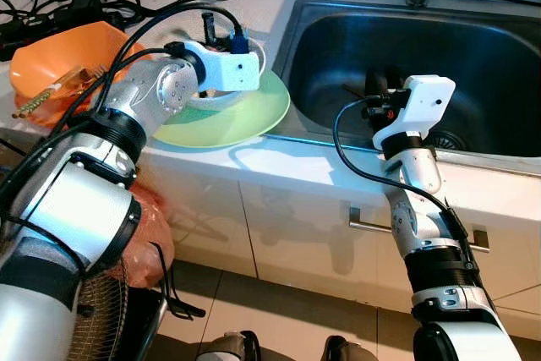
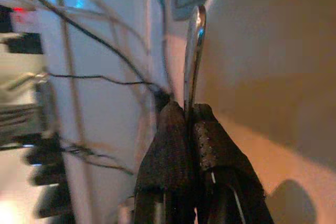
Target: Kitchen organization
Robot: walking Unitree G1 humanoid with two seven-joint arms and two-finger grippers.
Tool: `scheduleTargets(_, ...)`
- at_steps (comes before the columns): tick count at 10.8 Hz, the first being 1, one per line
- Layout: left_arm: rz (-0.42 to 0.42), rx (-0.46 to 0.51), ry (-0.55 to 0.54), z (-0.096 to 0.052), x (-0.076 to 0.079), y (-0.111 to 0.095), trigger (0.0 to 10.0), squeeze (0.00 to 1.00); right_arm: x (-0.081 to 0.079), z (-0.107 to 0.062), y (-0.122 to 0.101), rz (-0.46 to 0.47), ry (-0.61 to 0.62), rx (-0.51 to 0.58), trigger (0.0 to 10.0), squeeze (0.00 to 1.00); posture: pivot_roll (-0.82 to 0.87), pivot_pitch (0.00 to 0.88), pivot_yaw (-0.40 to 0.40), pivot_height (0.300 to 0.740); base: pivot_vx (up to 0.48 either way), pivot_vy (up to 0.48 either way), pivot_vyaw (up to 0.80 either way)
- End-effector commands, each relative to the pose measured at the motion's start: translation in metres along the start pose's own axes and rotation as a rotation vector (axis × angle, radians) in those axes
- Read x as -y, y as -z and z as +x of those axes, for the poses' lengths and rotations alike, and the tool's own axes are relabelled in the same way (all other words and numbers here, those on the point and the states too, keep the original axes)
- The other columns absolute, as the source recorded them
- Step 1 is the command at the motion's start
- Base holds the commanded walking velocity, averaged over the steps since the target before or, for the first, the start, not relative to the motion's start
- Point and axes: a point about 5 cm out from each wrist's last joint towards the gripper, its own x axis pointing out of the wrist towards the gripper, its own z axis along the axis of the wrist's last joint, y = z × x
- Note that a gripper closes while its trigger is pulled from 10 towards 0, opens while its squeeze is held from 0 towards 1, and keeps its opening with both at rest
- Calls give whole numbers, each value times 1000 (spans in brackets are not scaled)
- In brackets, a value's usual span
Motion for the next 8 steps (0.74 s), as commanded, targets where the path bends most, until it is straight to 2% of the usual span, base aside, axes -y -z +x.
scheduleTargets(1,76,-1,-88,0,-25,-1,0,0,-1,0,1,7,-2,-6,10000,0,55,139,94,740,0,0,0)
scheduleTargets(2,117,-3,-150,0,-36,-2,0,0,-1,1,1,10,-2,-4,10000,0,55,134,94,740,0,0,0)
scheduleTargets(3,139,9,-224,0,-47,-6,8353,0,-2,1,1,10,-1,-3,10000,0,55,134,94,740,0,0,0)
scheduleTargets(4,175,34,-308,-2,-56,-10,10000,0,-2,1,1,11,-1,-2,10000,0,53,129,95,740,0,0,0)
scheduleTargets(5,217,86,-468,-5,-71,-18,10000,0,-2,1,1,12,0,-2,10000,0,55,128,95,740,0,0,0)
scheduleTargets(6,208,126,-550,-7,-87,-28,10000,0,-2,1,1,12,2,-3,10000,0,55,129,96,740,0,0,0)
scheduleTargets(7,94,248,-674,-14,-101,-45,10000,0,0,0,2,11,6,-4,10000,0,52,129,96,740,0,0,0)
scheduleTargets(8,-93,400,-746,-21,-108,-63,10000,0,1,0,2,8,10,-5,10000,0,51,129,93,740,0,0,0)
